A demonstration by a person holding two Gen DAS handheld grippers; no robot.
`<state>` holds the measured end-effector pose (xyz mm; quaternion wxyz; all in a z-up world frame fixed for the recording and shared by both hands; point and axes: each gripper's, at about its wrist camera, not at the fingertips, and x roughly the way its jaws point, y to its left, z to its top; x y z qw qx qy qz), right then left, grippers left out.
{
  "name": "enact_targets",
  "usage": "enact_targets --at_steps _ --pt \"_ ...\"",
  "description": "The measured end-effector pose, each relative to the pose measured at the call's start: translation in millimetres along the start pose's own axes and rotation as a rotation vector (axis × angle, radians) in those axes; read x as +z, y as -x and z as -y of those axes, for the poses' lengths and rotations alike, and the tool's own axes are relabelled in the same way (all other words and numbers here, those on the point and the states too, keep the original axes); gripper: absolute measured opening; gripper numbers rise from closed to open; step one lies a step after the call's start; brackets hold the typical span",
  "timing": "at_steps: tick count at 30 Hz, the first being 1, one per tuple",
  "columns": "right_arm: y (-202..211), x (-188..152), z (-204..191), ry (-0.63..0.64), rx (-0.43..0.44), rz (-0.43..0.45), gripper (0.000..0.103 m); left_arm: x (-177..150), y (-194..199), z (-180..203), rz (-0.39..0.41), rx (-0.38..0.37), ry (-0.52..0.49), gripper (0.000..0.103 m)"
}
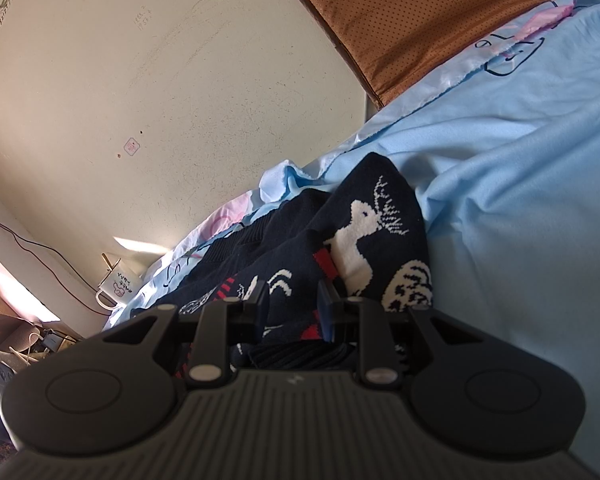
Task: Fold small clothes
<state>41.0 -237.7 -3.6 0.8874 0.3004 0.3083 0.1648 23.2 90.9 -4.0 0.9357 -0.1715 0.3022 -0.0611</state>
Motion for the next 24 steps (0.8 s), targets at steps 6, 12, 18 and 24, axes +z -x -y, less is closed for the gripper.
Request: enact_targets --at_steps 6,12,18,24 --pt "0.0 -0.3 -0.1 0.0 0.0 0.0 0.028 0.0 0.0 -0.1 0.0 0.0 0.0 0.085" --pt "0.0 -0.4 -0.1 0.0 0.0 0.0 0.028 0.0 0.1 -0.2 0.0 0.0 0.0 0.086" --pt "0.0 -0.6 0.0 0.0 -0.001 0.0 0.028 0.0 0.1 0.0 0.0 0.001 0.0 0.086" --pt "4.9 0.2 -3.6 0.012 0.0 0.003 0.033 0.1 0.5 -0.4 -0.001 -0.004 0.001 0.086"
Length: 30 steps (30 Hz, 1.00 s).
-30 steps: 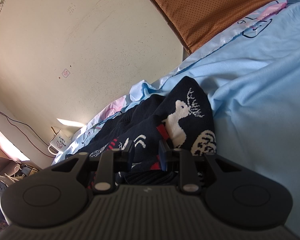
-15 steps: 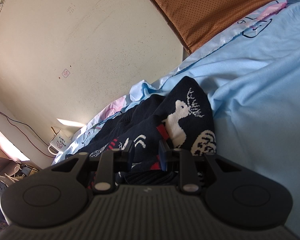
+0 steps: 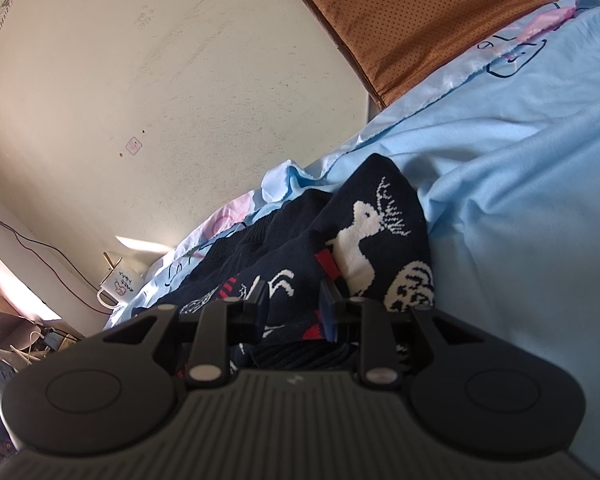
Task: Fold small clothes
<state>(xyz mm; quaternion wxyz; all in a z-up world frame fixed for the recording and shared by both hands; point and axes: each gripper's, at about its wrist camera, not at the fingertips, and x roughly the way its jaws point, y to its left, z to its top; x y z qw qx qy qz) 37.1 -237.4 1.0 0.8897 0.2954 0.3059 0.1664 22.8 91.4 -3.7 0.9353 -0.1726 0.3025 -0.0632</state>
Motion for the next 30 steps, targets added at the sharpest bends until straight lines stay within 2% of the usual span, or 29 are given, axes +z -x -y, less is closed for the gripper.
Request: enact_targets --at_steps 1,3,5,8,11,14,16,18,21,22,26,28,29,30 --pt "5 2 -3 0.011 -0.011 0.018 0.034 0 1 -1 0.001 -0.006 0.004 0.086" --pt "24 12 -12 0.067 -0.065 0.109 0.049 2 6 -7 0.012 -0.04 0.032 0.087" --pt "39 29 -22 0.123 -0.088 0.165 0.05 5 15 -15 0.045 -0.086 0.077 0.087" --pt "42 55 -42 0.206 -0.098 0.168 0.05 10 21 -25 0.079 -0.108 0.129 0.088" --pt "11 70 -65 0.28 -0.075 0.074 0.05 12 17 -32 0.055 -0.12 0.166 0.088" --pt "-46 71 -86 0.371 -0.034 -0.075 0.051 11 13 -29 0.041 -0.112 0.147 0.088" --pt "-87 66 -99 0.423 -0.057 -0.177 0.055 9 12 -26 0.035 -0.107 0.123 0.088" --pt "-126 68 -102 0.431 -0.117 -0.263 0.056 7 9 -23 0.025 -0.096 0.099 0.088" --pt "-163 72 -93 0.45 -0.228 -0.296 0.056 6 7 -23 0.01 -0.096 0.099 0.088" --pt "-168 73 -88 0.441 -0.242 -0.308 0.056 7 6 -24 0.007 -0.099 0.102 0.088" --pt "-182 73 -73 0.399 -0.215 -0.375 0.056 6 4 -22 -0.004 -0.102 0.094 0.088" --pt "-186 67 -73 0.415 -0.192 -0.399 0.052 6 3 -20 -0.006 -0.097 0.082 0.089" --pt "-186 63 -77 0.461 -0.192 -0.39 0.038 6 4 -19 -0.005 -0.096 0.079 0.089" --pt "-185 60 -80 0.49 -0.19 -0.392 0.019 6 4 -19 -0.005 -0.097 0.079 0.089"
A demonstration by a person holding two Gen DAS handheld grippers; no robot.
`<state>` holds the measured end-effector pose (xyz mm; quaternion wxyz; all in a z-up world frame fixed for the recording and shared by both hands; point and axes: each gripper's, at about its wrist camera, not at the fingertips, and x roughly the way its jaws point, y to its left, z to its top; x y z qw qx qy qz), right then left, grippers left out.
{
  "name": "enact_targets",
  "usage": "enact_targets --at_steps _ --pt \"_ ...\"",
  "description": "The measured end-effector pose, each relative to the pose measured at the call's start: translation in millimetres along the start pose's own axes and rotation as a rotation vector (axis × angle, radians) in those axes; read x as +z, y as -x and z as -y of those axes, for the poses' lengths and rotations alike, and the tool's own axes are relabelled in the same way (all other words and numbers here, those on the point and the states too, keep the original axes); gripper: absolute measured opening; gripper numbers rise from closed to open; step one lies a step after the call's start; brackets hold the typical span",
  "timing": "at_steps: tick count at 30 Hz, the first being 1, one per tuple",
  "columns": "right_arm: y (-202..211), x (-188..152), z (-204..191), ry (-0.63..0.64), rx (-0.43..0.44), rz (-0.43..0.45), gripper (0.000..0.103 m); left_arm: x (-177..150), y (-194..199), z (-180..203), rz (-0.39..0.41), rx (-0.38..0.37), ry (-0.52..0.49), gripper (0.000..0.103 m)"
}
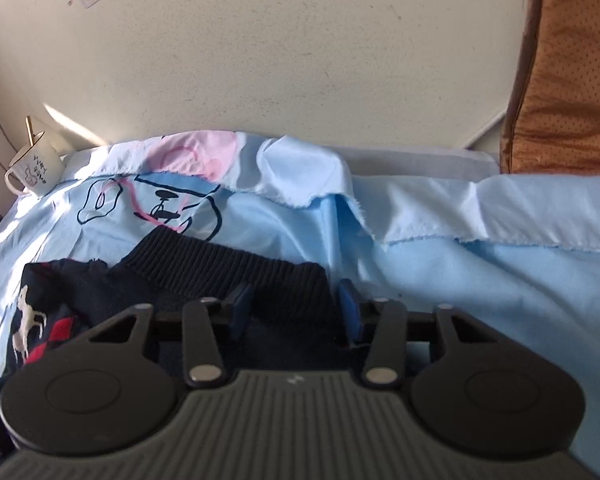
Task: Fold small clothes
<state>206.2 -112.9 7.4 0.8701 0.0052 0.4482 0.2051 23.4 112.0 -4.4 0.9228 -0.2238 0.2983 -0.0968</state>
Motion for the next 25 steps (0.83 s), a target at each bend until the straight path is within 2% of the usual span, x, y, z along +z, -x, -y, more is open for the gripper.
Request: enact_targets --at_steps 3,8,12,20,25 --pt "15 0 -10 0.038 -0.011 0.055 0.014 1 -1 -1 -0.002 -0.001 0.006 0.089" --pt "67 -3 -25 0.097 0.029 0.204 0.013 2 -1 -3 -0.001 -0.006 0.01 0.089" --pt "111 -17 -42 0.159 0.066 0.282 0.013 5 3 -11 0.021 -0.055 0.05 0.089" --pt "181 -76 -81 0.333 0.07 0.397 0.013 12 42 -28 0.189 -0.199 0.112 0.09" --pt "216 -124 -91 0.393 0.108 0.425 0.013 4 90 -44 0.236 -0.208 0.164 0.092"
